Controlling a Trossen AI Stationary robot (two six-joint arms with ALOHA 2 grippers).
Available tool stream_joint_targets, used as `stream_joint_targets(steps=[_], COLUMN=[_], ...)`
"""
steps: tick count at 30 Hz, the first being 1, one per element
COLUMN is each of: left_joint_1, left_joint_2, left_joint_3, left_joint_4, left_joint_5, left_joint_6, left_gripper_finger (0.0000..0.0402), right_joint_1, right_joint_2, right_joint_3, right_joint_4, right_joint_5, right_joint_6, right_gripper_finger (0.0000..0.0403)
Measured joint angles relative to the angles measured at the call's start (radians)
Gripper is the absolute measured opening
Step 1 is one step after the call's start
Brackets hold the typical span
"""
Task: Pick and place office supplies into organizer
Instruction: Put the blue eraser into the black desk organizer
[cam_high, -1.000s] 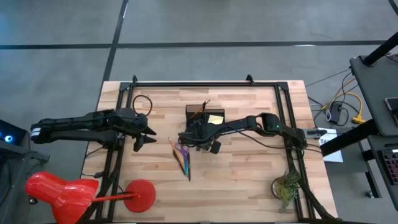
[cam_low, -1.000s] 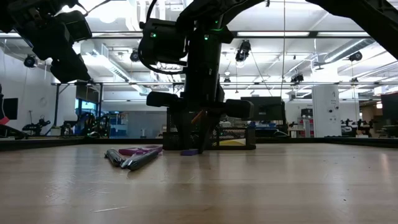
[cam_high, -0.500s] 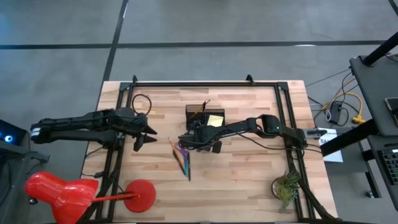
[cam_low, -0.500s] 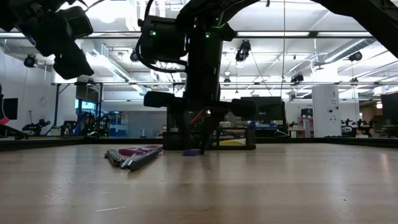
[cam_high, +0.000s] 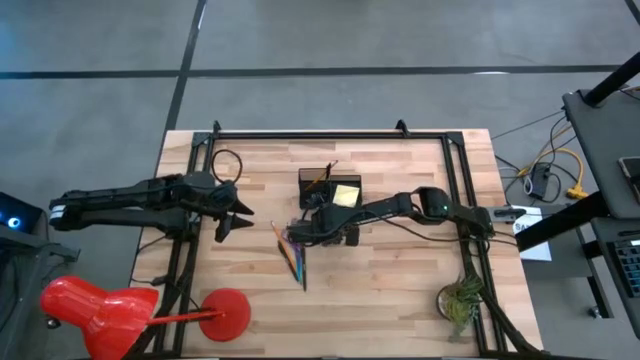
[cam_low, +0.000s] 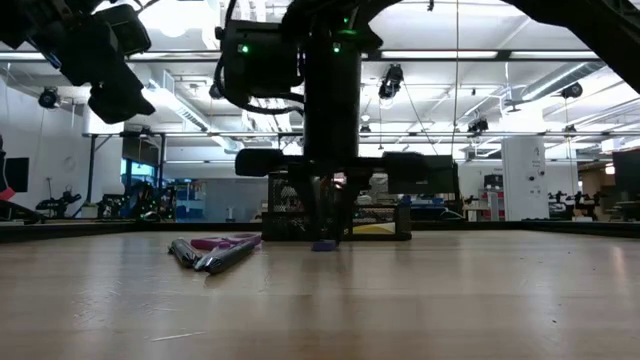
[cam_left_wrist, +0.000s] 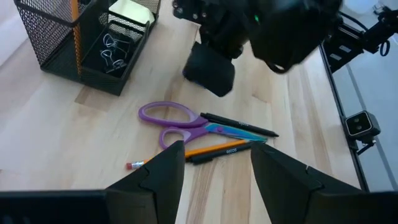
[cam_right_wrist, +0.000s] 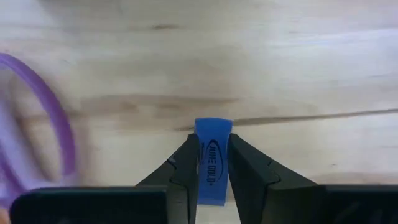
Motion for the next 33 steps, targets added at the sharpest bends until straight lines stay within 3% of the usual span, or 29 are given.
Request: stream_joint_targets(steps=[12, 22, 30, 33], left_joint_1=[0.000, 0.000, 0.000, 0.000], left_joint_2=[-0.025, -0.035, -0.091, -0.109], left_joint_3=[0.004, 0.004, 0.003, 0.002], left_joint_4=[0.066, 0.075, 0.075, 0.075], left_joint_5=[0.000, 0.000, 0.000, -0.002], left_joint_6=[0.000, -0.001, 0.000, 0.006], left_gripper_finger=[0.0170, 0.0170, 0.0170, 0.0170], right_joint_1=[-0.016, -0.120, -0.120, -0.121], right_joint_2=[-0.029, 0.004, 0.034, 0.044], right_joint_3=[0.248, 0.253, 0.251, 0.249], right_joint_4=[-0.076, -0.029, 0.019, 0.019], right_joint_5=[0.442, 0.464, 0.472, 0.468], right_joint_6=[-0.076, -0.272, -0.638, -0.708], right_gripper_finger=[0.0058, 0.0058, 0.0058, 0.0058])
